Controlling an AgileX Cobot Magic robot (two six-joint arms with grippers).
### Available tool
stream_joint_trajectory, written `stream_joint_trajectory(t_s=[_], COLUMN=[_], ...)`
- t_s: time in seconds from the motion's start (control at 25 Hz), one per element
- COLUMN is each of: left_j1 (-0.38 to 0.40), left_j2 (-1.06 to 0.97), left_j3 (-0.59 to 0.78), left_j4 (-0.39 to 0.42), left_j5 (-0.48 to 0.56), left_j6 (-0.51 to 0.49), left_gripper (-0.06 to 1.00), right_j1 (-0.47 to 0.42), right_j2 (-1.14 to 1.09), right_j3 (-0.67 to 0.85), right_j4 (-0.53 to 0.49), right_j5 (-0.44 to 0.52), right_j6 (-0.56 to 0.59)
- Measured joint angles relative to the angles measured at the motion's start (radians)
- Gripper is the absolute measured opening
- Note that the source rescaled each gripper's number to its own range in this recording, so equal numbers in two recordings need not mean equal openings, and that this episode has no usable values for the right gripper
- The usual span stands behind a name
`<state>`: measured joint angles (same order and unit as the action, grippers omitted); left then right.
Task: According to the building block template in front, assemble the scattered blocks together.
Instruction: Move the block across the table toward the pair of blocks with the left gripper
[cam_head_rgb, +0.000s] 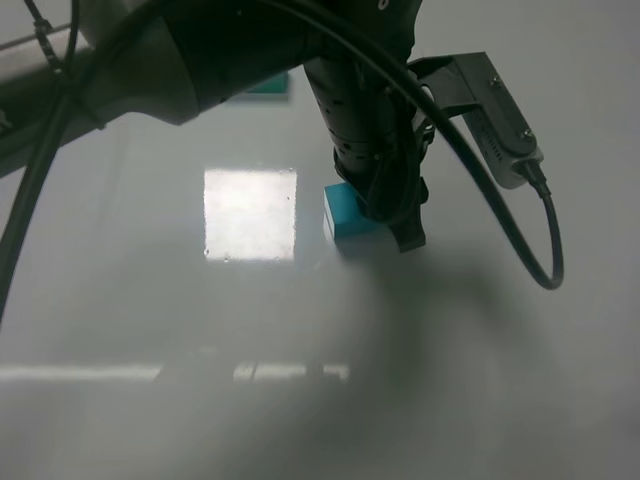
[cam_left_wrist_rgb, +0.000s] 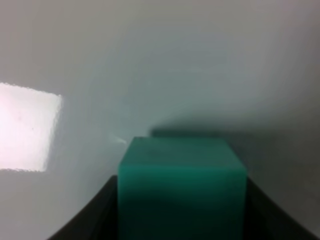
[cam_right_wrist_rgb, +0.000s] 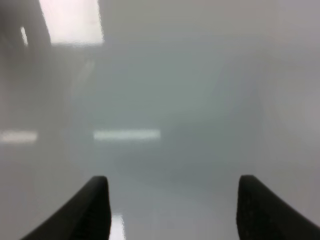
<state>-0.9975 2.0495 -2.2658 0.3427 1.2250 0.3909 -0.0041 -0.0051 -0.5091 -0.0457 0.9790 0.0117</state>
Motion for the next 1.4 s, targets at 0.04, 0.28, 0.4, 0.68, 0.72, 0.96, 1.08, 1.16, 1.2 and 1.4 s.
stream_joint_trajectory(t_s=[0.04, 0.28, 0.4, 0.68, 0.72, 0.96, 1.08, 1.16, 1.2, 1.4], left_j1=[0.001, 0.015, 0.016, 0.016, 0.017, 0.017, 0.018, 0.018, 0.018, 0.019], left_j2=[0.000, 0.014, 0.020, 0.019, 0.019, 0.016, -0.004, -0.028, -0.040, -0.088], left_j3=[0.000, 0.000, 0.000, 0.000, 0.000, 0.000, 0.002, 0.002, 0.002, 0.009], left_j4=[0.000, -0.003, -0.004, -0.004, -0.005, -0.019, -0.023, -0.023, -0.021, -0.002], left_j5=[0.000, 0.000, -0.001, -0.001, -0.001, 0.000, 0.000, 0.000, 0.000, -0.001], left_j6=[0.005, 0.043, 0.051, 0.065, 0.068, 0.098, 0.104, 0.105, 0.105, 0.105], left_gripper=[0.00, 0.00, 0.00, 0.00, 0.00, 0.00, 0.00, 0.00, 0.00, 0.00], right_j1=[0.000, 0.000, 0.000, 0.000, 0.000, 0.000, 0.000, 0.000, 0.000, 0.000], right_j2=[0.000, 0.000, 0.000, 0.000, 0.000, 0.000, 0.000, 0.000, 0.000, 0.000], right_j3=[0.000, 0.000, 0.000, 0.000, 0.000, 0.000, 0.000, 0.000, 0.000, 0.000], right_j4=[0.000, 0.000, 0.000, 0.000, 0.000, 0.000, 0.000, 0.000, 0.000, 0.000], right_j5=[0.000, 0.000, 0.000, 0.000, 0.000, 0.000, 0.000, 0.000, 0.000, 0.000], right_j6=[0.000, 0.000, 0.000, 0.000, 0.000, 0.000, 0.000, 0.000, 0.000, 0.000])
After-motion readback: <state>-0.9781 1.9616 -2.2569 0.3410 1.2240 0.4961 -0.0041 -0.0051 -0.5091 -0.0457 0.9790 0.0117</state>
